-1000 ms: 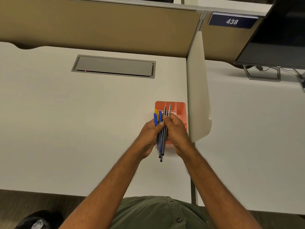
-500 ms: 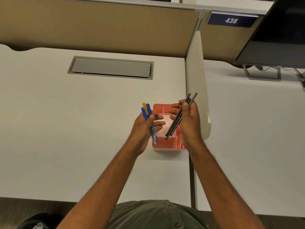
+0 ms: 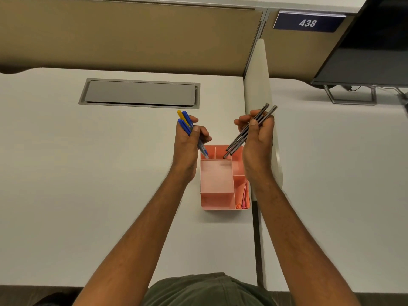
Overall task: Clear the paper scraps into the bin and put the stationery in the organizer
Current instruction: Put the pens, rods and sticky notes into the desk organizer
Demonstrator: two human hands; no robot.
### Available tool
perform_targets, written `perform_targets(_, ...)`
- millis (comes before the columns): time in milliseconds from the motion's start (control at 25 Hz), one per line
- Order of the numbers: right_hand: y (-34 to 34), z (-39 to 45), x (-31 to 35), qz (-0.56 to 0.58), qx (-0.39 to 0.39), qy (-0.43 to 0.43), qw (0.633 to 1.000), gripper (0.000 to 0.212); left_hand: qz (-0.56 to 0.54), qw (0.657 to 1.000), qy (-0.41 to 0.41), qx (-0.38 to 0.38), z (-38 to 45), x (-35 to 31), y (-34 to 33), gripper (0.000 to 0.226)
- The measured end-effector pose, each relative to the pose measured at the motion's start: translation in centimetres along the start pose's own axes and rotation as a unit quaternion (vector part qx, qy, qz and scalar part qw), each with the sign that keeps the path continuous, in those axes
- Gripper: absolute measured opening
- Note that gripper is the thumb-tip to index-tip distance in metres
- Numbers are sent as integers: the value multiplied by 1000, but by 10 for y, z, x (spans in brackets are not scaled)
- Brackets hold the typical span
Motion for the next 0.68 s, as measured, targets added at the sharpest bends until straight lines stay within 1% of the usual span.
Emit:
perform_targets(80,-5,4,-1,-13,-5,13,1000,18,1,1000,-10,-28,9,7,-2,11)
perform_targets(160,-9,5,-4,-35,-6,24,999,19,3,999,0,-49,16,19,-2,15)
perform_targets(240,-14,6,-11,-49,-2,35,998,19,11,999,10,-52,22,31,-3,20)
perform_targets(360,-21,5,-30,-65,4,20,998,19,32,999,6,-33,24,45,-4,10)
perform_targets(440,-25,4,-44,-74,12,8,997,19,52,998,4,-27,26,52,-2,8)
perform_targets(560,-30,1,-64,-86,39,3,996,20,77,997,-2,-1,27,60,0,11)
perform_targets(680,-35,-3,-83,-104,57,-8,993,22,115,993,-4,27,24,68,2,20)
Point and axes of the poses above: each hand's wrist, its own z-axis towards the middle knuckle, its own y-axis out of the back of the hand, x = y × z, the point moved 6 cm from there along z, towards the middle knuckle, and after that the axes turned 10 degrees about -z, right-handed, at the moved point
